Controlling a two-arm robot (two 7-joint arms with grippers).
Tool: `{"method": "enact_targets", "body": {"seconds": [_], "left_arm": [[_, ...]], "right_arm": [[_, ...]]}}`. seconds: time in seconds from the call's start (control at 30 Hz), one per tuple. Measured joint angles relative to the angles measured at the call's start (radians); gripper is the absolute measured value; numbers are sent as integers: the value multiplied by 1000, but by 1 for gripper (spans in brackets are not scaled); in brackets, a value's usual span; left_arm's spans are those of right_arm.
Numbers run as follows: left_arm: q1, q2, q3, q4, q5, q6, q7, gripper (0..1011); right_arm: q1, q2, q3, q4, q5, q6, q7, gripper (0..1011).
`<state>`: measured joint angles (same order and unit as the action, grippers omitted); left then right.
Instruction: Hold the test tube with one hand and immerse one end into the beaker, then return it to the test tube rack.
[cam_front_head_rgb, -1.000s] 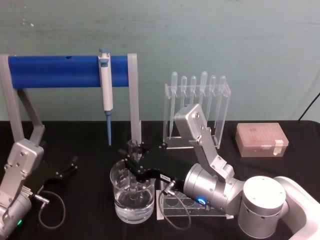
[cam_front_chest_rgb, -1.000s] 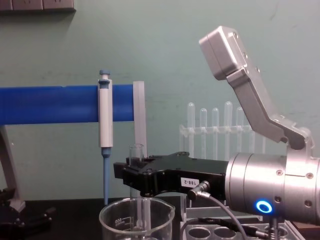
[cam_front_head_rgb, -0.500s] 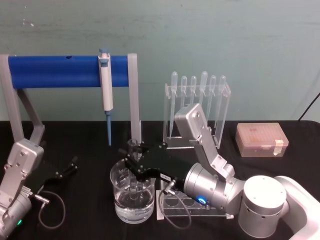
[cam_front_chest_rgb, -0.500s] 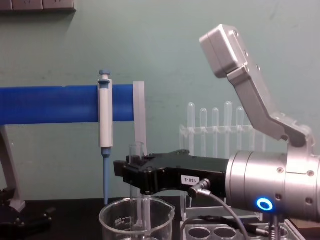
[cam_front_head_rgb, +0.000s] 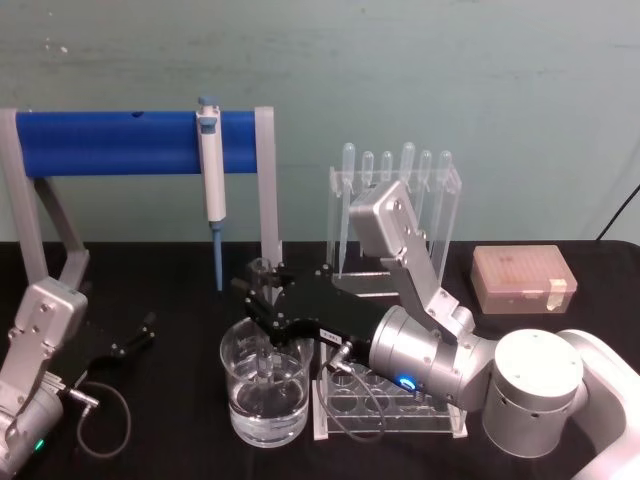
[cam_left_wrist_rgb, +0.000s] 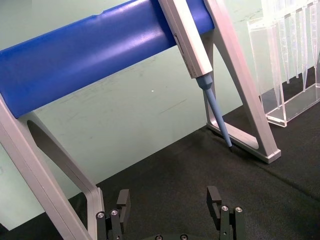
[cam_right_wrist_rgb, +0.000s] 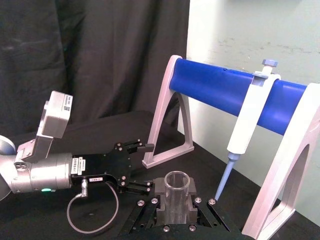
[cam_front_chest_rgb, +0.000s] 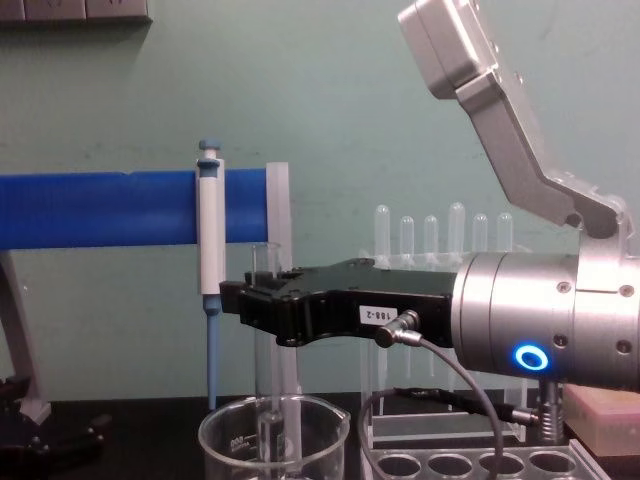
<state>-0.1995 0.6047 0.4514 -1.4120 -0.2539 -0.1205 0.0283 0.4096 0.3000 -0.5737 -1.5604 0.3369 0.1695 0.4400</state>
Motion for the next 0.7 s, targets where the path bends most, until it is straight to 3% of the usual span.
{"method": "enact_targets", "body": {"seconds": [0.7], "left_arm": [[0,0,0,0,0,0,0,1000]], "right_arm": [[-2,0,-1,3,0,-2,-1,224]]}}
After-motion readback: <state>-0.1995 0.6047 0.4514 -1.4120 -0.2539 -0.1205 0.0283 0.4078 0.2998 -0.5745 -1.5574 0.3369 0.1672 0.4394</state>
